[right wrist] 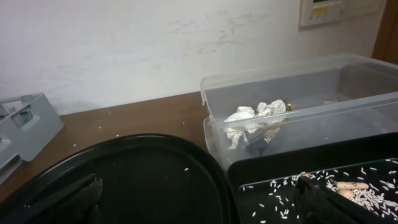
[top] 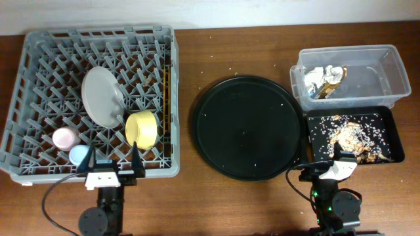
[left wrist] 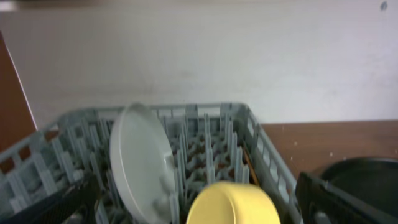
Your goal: Sort waste into correct bins and load items into the dishwasher rack
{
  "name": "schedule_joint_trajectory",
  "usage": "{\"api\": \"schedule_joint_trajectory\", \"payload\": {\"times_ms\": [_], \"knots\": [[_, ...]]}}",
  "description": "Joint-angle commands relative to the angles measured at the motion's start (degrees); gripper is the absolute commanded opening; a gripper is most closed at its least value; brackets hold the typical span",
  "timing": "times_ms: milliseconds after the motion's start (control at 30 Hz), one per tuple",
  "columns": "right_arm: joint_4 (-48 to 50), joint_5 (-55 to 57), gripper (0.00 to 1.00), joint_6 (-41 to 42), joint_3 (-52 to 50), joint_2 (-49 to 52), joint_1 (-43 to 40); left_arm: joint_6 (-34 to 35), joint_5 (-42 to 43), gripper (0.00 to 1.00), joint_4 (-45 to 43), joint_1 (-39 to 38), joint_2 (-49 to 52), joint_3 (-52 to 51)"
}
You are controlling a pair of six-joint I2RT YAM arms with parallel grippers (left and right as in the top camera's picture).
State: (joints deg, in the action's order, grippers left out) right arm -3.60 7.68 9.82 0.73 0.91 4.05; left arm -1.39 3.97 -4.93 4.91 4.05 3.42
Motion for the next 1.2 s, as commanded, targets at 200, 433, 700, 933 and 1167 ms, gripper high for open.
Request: {"api": "schedule_joint_trajectory", "payload": {"times_ms": [200,433,700,933,1167], "knots": [[-0.3,0.5,0.99,-0.4,-0.4,-0.4,-0.3,-1.0,-1.9,1.0,9.5,-1.6,-3.8,-2.9],[-0.3,0.5,0.98,-0.4,-0.4,-0.4,-0.3,-1.0,-1.8,1.0,9.5,-1.6,-3.8,-2.9],[-0.3,0.5,0.98,-0.4,-0.4,-0.4,-0.3,-1.0,-1.8,1.0,9.5,-1.6,-3.8,-2.9],[-0.3,0.5,0.99,-0.4,-0.4,-0.4,-0.3,-1.0,-1.8,1.0,9.5,-1.6,-3.8,-2.9],[-0.3,0.5,0.98,-0.4,-0.4,-0.4,-0.3,-1.0,-1.8,1.0,9.5,-1.6,-3.8,-2.9]]}}
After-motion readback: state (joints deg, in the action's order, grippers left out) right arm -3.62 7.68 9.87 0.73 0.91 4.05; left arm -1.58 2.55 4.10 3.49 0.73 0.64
